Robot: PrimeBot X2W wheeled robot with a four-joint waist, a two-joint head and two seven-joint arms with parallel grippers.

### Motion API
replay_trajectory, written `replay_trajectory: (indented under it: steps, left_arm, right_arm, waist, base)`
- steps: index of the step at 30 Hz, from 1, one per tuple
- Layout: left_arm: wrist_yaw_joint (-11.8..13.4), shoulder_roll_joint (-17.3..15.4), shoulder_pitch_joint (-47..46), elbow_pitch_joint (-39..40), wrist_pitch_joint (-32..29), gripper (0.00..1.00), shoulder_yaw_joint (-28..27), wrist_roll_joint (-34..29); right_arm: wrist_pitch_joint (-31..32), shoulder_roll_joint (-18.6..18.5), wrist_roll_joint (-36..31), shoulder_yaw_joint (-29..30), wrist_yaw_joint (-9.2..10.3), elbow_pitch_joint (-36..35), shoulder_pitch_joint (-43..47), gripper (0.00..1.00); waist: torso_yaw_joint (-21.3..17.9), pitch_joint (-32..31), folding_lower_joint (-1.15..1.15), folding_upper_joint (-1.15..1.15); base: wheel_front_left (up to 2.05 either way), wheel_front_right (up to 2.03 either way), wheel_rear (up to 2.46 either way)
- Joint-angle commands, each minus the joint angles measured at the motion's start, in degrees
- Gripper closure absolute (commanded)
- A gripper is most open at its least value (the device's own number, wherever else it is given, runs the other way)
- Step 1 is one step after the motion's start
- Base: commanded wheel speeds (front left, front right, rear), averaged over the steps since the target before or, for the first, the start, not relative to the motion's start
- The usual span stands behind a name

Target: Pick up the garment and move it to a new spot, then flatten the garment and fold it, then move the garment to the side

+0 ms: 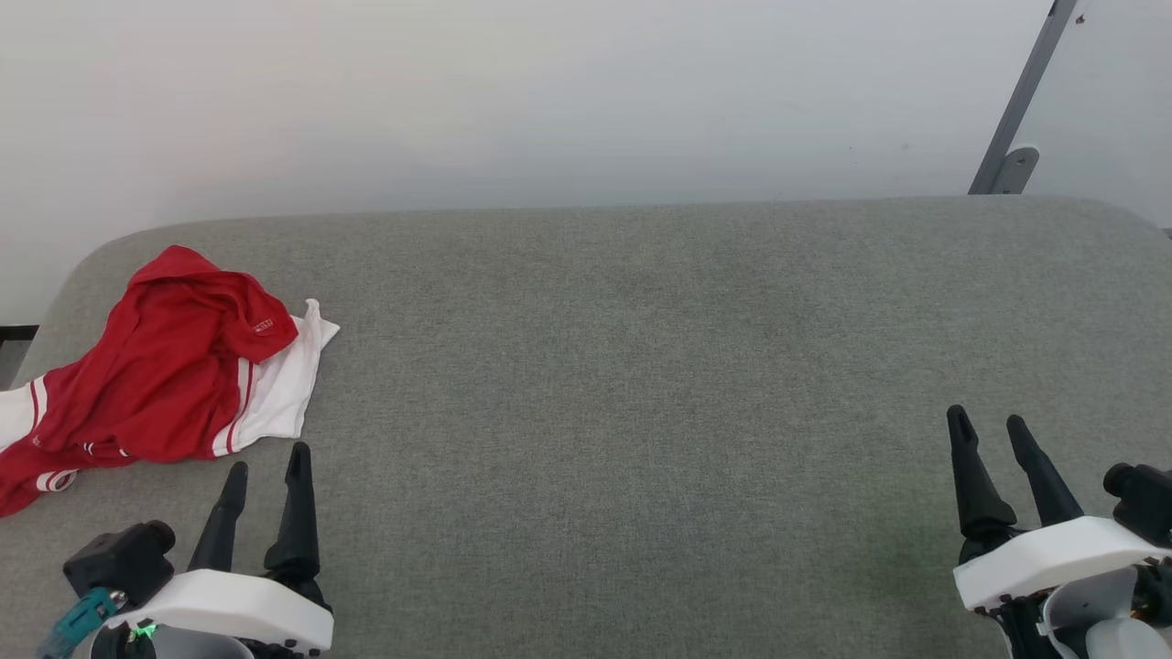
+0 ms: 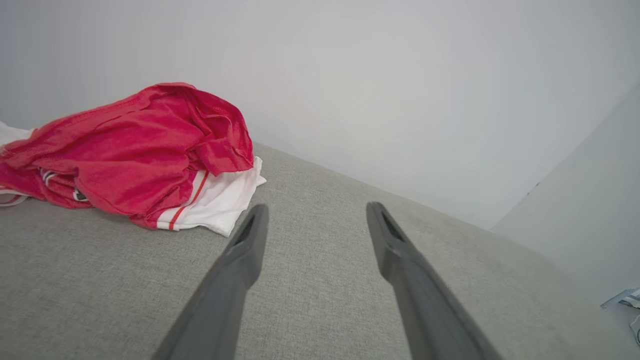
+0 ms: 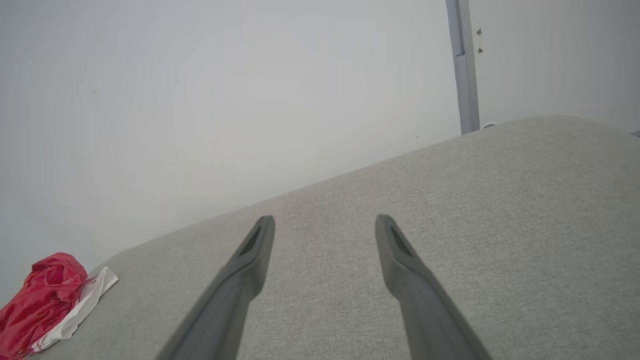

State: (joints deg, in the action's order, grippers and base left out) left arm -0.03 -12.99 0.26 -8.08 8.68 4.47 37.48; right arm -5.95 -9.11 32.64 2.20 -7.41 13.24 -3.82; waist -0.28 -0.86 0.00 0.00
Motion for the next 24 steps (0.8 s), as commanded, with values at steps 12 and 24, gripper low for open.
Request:
replay_trajectory:
  steps: [12,24]
  left_arm:
    - [-1.0,-0.3,0.9,1.5,2.2,0.00,0.2,-8.0]
    - [-1.4,-0.6,1.7,2.3,3.7,0.00,0.6,-13.9]
  right_arm:
    - [-1.8,-1.1,-7.0,-0.4,-0.12,-0.5,0.1,0.00]
    - [-3.1,-1.6,-12.9,-0.9,-0.12,-1.0,0.4,0.00]
  waist:
    - [0.1,-0.2,0.00,0.00]
    - [0.0,-0.3,0.00,0.00]
  base:
    - [0.00,0.00,0.00]
    - [0.00,0.00,0.00]
